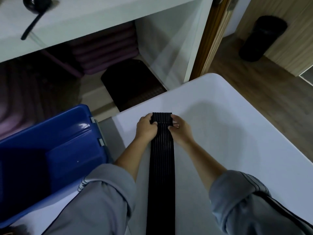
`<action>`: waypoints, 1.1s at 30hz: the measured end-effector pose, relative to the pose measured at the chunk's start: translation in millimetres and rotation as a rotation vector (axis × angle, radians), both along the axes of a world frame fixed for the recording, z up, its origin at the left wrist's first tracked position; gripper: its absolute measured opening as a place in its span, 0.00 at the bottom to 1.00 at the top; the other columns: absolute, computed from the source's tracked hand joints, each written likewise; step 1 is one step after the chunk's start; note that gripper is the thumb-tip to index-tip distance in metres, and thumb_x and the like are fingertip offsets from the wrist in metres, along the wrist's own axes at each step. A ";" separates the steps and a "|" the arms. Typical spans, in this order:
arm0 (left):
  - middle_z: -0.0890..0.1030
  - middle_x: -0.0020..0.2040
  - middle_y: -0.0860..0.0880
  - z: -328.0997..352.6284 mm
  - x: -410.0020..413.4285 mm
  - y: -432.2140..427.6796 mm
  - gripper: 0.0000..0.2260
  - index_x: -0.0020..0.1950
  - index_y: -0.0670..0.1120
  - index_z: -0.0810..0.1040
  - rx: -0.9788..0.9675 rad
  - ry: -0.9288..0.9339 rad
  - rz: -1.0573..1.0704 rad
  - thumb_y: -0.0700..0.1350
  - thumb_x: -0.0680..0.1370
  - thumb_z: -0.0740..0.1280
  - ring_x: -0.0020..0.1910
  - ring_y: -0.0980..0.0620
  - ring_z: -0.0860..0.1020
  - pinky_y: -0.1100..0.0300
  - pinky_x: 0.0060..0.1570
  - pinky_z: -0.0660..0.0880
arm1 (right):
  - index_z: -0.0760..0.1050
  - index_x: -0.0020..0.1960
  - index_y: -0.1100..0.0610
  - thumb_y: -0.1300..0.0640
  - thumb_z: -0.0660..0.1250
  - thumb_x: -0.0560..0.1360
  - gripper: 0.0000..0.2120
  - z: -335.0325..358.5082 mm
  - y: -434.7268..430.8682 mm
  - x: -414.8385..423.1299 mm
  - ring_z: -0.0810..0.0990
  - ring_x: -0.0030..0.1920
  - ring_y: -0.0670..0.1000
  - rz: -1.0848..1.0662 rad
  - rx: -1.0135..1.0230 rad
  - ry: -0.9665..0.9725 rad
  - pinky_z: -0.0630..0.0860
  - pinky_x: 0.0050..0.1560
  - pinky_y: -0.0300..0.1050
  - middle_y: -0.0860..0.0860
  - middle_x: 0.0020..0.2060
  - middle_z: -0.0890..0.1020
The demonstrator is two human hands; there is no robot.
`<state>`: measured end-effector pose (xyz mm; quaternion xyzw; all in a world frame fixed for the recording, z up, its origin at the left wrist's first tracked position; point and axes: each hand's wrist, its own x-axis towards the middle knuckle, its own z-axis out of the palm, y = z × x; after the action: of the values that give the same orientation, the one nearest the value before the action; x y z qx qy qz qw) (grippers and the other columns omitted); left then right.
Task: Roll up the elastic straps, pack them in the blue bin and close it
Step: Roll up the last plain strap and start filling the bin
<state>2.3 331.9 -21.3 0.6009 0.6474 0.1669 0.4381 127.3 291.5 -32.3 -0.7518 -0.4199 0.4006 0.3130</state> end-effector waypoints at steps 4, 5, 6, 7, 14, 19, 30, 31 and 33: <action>0.77 0.58 0.49 10.8 2.1 -9.0 0.16 0.64 0.46 0.72 -0.005 -0.052 0.109 0.38 0.77 0.61 0.52 0.54 0.73 0.69 0.48 0.67 | 0.68 0.69 0.57 0.65 0.60 0.73 0.24 5.4 -8.5 -3.2 0.76 0.59 0.57 -0.031 0.009 -0.094 0.73 0.59 0.47 0.57 0.59 0.77; 0.77 0.58 0.47 12.0 1.6 -14.0 0.16 0.64 0.46 0.71 -0.014 -0.043 0.136 0.38 0.76 0.61 0.52 0.53 0.74 0.65 0.49 0.69 | 0.67 0.69 0.58 0.64 0.60 0.73 0.24 6.7 -13.3 -4.3 0.75 0.60 0.57 -0.045 -0.003 -0.115 0.72 0.61 0.48 0.57 0.61 0.76; 0.77 0.59 0.46 12.0 -0.2 -20.1 0.17 0.64 0.45 0.71 -0.027 -0.025 0.156 0.39 0.76 0.60 0.53 0.50 0.75 0.62 0.51 0.71 | 0.67 0.68 0.58 0.63 0.60 0.73 0.23 6.2 -19.4 -5.6 0.74 0.61 0.57 -0.054 -0.019 -0.122 0.71 0.62 0.49 0.57 0.62 0.75; 0.77 0.59 0.44 12.1 -2.6 -28.2 0.17 0.64 0.44 0.70 -0.038 0.007 0.163 0.39 0.75 0.60 0.55 0.47 0.75 0.60 0.53 0.72 | 0.67 0.67 0.59 0.63 0.61 0.73 0.23 5.5 -26.9 -7.3 0.74 0.61 0.56 -0.052 -0.034 -0.125 0.71 0.61 0.48 0.57 0.61 0.75; 0.79 0.54 0.46 2.7 -25.6 -100.8 0.16 0.59 0.44 0.76 -0.075 0.065 0.081 0.38 0.73 0.59 0.53 0.48 0.77 0.58 0.54 0.74 | 0.68 0.67 0.56 0.65 0.60 0.73 0.23 0.9 -97.6 -30.1 0.74 0.61 0.54 0.073 -0.068 -0.187 0.66 0.53 0.38 0.54 0.62 0.74; 0.77 0.58 0.46 11.1 -39.0 -125.3 0.18 0.64 0.45 0.73 -0.076 0.005 0.082 0.38 0.74 0.58 0.55 0.50 0.75 0.65 0.52 0.69 | 0.68 0.66 0.56 0.63 0.61 0.71 0.23 10.6 -123.4 -32.8 0.75 0.59 0.56 0.085 -0.090 -0.156 0.73 0.59 0.49 0.56 0.61 0.75; 0.82 0.45 0.46 6.0 -90.2 -227.3 0.10 0.44 0.47 0.79 -0.254 0.017 0.074 0.38 0.69 0.62 0.43 0.47 0.81 0.52 0.46 0.81 | 0.70 0.59 0.57 0.63 0.62 0.70 0.17 6.3 -231.2 -59.2 0.77 0.55 0.53 0.122 -0.183 -0.121 0.73 0.54 0.44 0.54 0.54 0.77; 0.82 0.45 0.45 8.1 -90.2 -235.3 0.10 0.45 0.47 0.79 -0.268 -0.019 0.076 0.38 0.69 0.61 0.42 0.46 0.82 0.52 0.44 0.82 | 0.70 0.59 0.58 0.64 0.63 0.69 0.18 5.9 -237.9 -61.4 0.76 0.56 0.54 0.124 -0.180 -0.124 0.73 0.54 0.43 0.54 0.54 0.77; 0.81 0.45 0.46 9.5 -93.4 -248.1 0.12 0.50 0.46 0.78 -0.221 -0.040 0.057 0.37 0.70 0.62 0.43 0.48 0.81 0.55 0.46 0.81 | 0.71 0.59 0.59 0.66 0.63 0.69 0.18 8.7 -249.7 -63.3 0.76 0.56 0.54 0.133 -0.147 -0.126 0.72 0.54 0.41 0.51 0.51 0.76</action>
<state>-91.1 83.7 -11.7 0.5266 0.6699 0.1189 0.5097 64.0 41.8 -23.6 -0.7670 -0.4570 0.4021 0.2028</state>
